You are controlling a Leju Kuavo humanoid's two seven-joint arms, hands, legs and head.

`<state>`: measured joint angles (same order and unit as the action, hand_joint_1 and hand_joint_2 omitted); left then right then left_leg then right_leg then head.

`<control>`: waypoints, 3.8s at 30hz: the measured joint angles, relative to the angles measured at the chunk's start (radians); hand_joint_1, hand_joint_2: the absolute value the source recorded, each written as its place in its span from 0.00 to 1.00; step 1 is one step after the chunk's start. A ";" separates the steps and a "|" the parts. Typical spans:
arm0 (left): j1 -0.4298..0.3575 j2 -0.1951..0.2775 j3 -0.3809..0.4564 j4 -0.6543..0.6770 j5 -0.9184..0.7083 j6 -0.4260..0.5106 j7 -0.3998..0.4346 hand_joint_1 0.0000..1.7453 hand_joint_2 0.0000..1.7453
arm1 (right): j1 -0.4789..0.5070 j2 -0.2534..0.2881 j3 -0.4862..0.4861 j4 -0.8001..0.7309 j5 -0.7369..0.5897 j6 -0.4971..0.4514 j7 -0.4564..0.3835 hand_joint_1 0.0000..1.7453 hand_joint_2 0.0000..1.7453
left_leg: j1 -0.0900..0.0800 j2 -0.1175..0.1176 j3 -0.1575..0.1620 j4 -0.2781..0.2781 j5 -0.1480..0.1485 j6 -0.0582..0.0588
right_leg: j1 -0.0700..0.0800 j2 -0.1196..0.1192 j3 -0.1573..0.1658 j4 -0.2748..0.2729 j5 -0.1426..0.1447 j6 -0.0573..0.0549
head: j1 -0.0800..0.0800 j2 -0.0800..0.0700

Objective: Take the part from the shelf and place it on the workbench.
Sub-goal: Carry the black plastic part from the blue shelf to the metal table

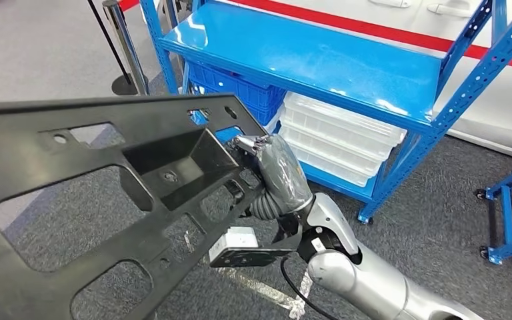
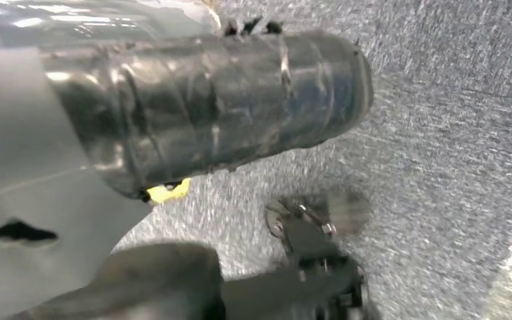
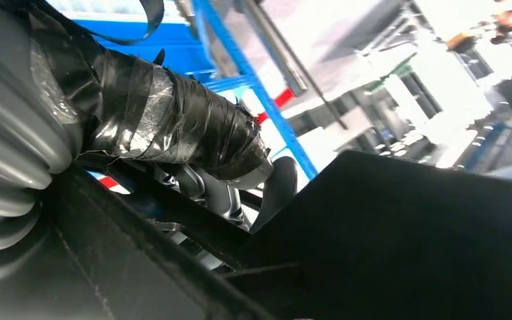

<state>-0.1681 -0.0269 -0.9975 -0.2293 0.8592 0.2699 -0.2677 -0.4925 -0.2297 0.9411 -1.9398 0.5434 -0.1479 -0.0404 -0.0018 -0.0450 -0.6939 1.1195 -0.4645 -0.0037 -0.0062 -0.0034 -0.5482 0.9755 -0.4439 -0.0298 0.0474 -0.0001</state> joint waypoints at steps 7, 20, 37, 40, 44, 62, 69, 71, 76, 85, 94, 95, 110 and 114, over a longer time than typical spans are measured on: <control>-0.005 0.001 -0.002 0.000 -0.012 -0.014 0.010 0.00 0.00 | 0.033 -0.004 0.000 -0.015 0.028 -0.018 0.007 1.00 1.00 | 0.033 0.077 0.051 -0.012 0.006 -0.047 | -0.015 -0.081 -0.021 0.031 -0.008 0.024 | -0.004 0.000; -0.007 0.006 -0.027 0.000 -0.056 -0.043 0.030 0.00 0.00 | 0.125 -0.029 0.000 -0.090 0.092 -0.053 0.040 1.00 1.00 | 0.022 -0.016 0.048 -0.087 0.054 0.033 | -0.014 0.005 -0.125 0.295 -0.143 0.060 | 0.008 0.000; 0.009 0.029 -0.048 0.000 -0.085 -0.056 0.029 0.00 0.00 | 0.200 -0.040 0.000 -0.141 0.120 -0.084 0.050 1.00 1.00 | 0.014 0.065 -0.001 0.039 0.010 -0.010 | -0.002 -0.071 -0.004 0.055 -0.050 0.017 | -0.013 0.000; 0.006 0.035 -0.052 0.000 -0.098 -0.060 0.033 0.00 0.00 | 0.202 -0.041 -0.001 -0.146 0.110 -0.086 0.048 1.00 1.00 | -0.005 0.103 0.061 -0.077 0.028 0.014 | 0.006 -0.100 -0.004 0.053 -0.053 0.025 | -0.012 0.000; 0.008 0.037 -0.057 0.000 -0.105 -0.058 0.037 0.00 0.00 | 0.203 -0.041 -0.001 -0.147 0.101 -0.087 0.037 1.00 1.00 | 0.001 0.064 0.065 -0.099 0.044 0.036 | 0.007 -0.089 -0.007 0.067 -0.072 0.044 | -0.010 0.000; 0.009 0.036 -0.058 0.000 -0.075 -0.011 0.040 0.00 0.00 | 0.185 -0.041 -0.001 -0.135 0.012 -0.096 -0.028 1.00 1.00 | 0.014 0.015 -0.056 0.078 -0.019 -0.008 | -0.015 0.008 -0.012 0.045 -0.036 0.018 | -0.023 0.000; 0.012 0.035 -0.058 0.000 -0.068 -0.002 0.033 0.00 0.00 | 0.170 -0.041 -0.001 -0.118 -0.019 -0.096 -0.051 1.00 1.00 | 0.013 0.087 0.020 -0.033 0.045 -0.007 | -0.009 -0.085 0.004 0.050 -0.059 0.030 | -0.034 0.000; 0.011 0.035 -0.058 0.000 -0.064 0.002 0.027 0.00 0.00 | 0.163 -0.041 -0.001 -0.113 -0.033 -0.095 -0.061 1.00 1.00 | 0.002 0.098 0.036 -0.070 0.041 0.006 | -0.002 -0.105 0.008 0.047 -0.063 0.042 | -0.039 0.000; 0.024 0.034 -0.058 0.000 -0.052 0.010 0.016 0.00 0.00 | 0.149 -0.040 -0.001 -0.099 -0.059 -0.096 -0.085 1.00 1.00 | 0.010 0.048 0.040 -0.090 0.049 0.035 | -0.005 -0.053 -0.027 0.126 -0.121 0.059 | -0.041 0.000; 0.031 0.024 -0.058 0.000 -0.041 0.028 0.006 0.00 0.00 | 0.148 -0.040 -0.001 -0.075 -0.133 -0.095 -0.135 1.00 1.00 | 0.004 -0.073 0.041 -0.085 0.048 0.042 | -0.005 0.076 -0.066 0.080 -0.018 0.034 | -0.051 0.000; 0.036 0.017 -0.058 0.000 -0.071 0.033 0.021 0.00 0.00 | 0.163 -0.038 -0.001 -0.076 -0.106 -0.105 -0.126 1.00 1.00 | 0.011 0.028 -0.079 0.146 -0.060 -0.002 | -0.005 -0.011 -0.021 0.025 -0.010 0.011 | -0.079 0.000; 0.035 0.016 -0.058 0.000 -0.074 0.031 0.024 0.00 0.00 | 0.168 -0.038 -0.001 -0.076 -0.105 -0.106 -0.126 1.00 1.00 | 0.014 0.035 -0.094 0.178 -0.067 -0.006 | -0.004 -0.025 -0.021 0.026 -0.011 0.011 | -0.080 0.000; 0.015 0.026 -0.058 0.000 -0.077 -0.015 0.038 0.00 0.00 | 0.177 -0.036 -0.001 -0.067 -0.133 -0.121 -0.152 1.00 1.00 | 0.009 0.008 0.072 -0.109 0.039 0.046 | -0.005 -0.002 -0.143 0.312 -0.160 0.055 | -0.082 0.000; 0.014 0.033 -0.058 0.000 -0.077 -0.017 0.040 0.00 0.00 | 0.176 -0.035 -0.001 -0.060 -0.142 -0.121 -0.159 1.00 1.00 | 0.009 -0.049 0.072 -0.099 0.034 0.042 | -0.010 0.037 -0.091 0.159 -0.046 0.050 | -0.081 0.000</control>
<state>-0.1543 0.0061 -1.0555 -0.2293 0.7823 0.2532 -0.2277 -0.3163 -0.2647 0.9400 -1.9995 0.4010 -0.2690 -0.1997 0.0071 -0.0942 -0.6221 1.0203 -0.4305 0.0380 -0.0165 0.0333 -0.6388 1.1343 -0.4896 0.0201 -0.0338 -0.0004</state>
